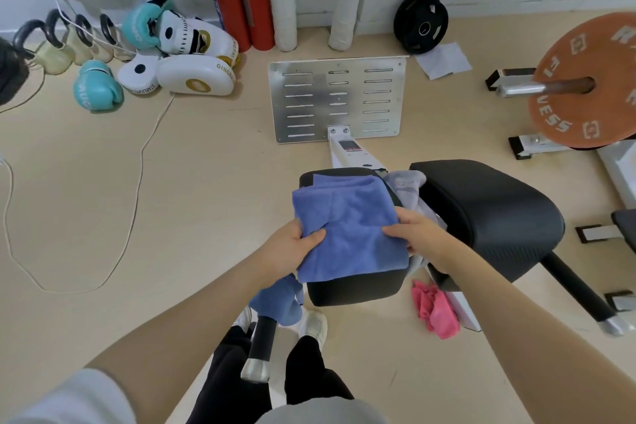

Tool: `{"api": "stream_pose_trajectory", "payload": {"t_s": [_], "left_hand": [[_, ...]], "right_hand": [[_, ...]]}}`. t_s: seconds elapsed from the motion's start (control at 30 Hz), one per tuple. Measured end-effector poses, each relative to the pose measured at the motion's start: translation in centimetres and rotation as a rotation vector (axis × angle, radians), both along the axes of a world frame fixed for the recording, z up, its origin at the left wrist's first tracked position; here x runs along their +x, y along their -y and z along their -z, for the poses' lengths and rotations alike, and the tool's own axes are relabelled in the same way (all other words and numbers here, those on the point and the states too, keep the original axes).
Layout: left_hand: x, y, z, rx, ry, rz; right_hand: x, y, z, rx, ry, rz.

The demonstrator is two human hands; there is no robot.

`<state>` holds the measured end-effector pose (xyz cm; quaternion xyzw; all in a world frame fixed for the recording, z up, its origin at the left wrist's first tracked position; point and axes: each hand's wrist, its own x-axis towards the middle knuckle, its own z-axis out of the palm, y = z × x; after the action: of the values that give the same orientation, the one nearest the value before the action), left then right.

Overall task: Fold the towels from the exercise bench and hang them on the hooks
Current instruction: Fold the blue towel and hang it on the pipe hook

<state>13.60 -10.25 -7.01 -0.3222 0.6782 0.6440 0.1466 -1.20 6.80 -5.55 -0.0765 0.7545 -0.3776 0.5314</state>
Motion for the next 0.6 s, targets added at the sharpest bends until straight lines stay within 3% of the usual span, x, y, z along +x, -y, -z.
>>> {"api": "stream_pose_trajectory", "payload": {"t_s": [0.1,0.23,0.4,0.6], "left_hand": [[-1.0,-0.2,0.7,0.013,0.013,-0.066],[-2.2,-0.1,0.0,-0.173,-0.013,0.000],[-3.1,0.2,-1.2,-0.063,-0.148,-0.079],[-3.2,-0.3,-0.1,-0.348,-0.016,0.006]], "right_hand": [[0.4,0.7,0.3,0.044,-0.149,0.015],[0.9,1.2,0.5,0.055,-0.361,0.059],[0.0,1.0,0.8,-0.004,-0.405,0.265],[-1.6,3.0,1.3,0.315,-0.575,-0.030]]}}
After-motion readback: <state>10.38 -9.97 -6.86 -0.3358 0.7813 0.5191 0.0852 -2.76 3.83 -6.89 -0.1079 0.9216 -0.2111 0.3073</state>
